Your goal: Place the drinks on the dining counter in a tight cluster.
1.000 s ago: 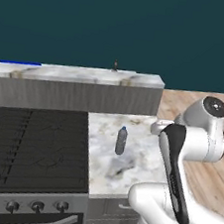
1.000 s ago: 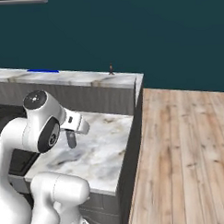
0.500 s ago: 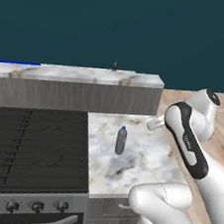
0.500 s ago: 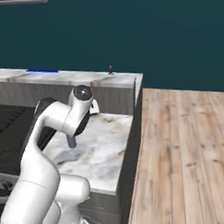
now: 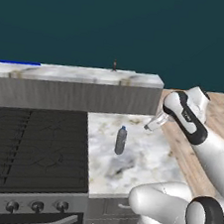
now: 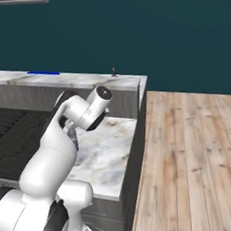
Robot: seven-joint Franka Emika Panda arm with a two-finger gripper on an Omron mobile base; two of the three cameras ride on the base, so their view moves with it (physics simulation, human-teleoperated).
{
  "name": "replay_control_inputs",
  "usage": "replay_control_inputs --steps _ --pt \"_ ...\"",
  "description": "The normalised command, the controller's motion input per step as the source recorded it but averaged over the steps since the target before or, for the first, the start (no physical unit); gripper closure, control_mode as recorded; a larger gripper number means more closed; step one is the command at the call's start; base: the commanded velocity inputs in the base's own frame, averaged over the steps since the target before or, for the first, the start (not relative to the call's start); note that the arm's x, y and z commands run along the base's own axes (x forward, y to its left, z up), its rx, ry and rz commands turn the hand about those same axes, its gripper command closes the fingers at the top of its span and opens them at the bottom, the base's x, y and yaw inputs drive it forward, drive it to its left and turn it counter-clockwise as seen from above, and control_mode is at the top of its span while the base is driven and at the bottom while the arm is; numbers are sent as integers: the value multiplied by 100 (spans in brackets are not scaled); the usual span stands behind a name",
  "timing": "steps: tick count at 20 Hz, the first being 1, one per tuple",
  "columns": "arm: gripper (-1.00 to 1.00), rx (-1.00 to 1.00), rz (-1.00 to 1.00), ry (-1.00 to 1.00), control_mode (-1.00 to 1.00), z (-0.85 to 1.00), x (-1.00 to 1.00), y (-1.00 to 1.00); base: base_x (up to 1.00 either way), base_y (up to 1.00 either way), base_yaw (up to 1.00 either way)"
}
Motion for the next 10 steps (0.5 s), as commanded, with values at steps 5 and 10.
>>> replay_control_inputs --steps 5,10 --pt "-100 0 25 -4 -100 0 0 0 0 0 0" --pt "-100 0 8 0 -100 -19 0 0 0 0 0"
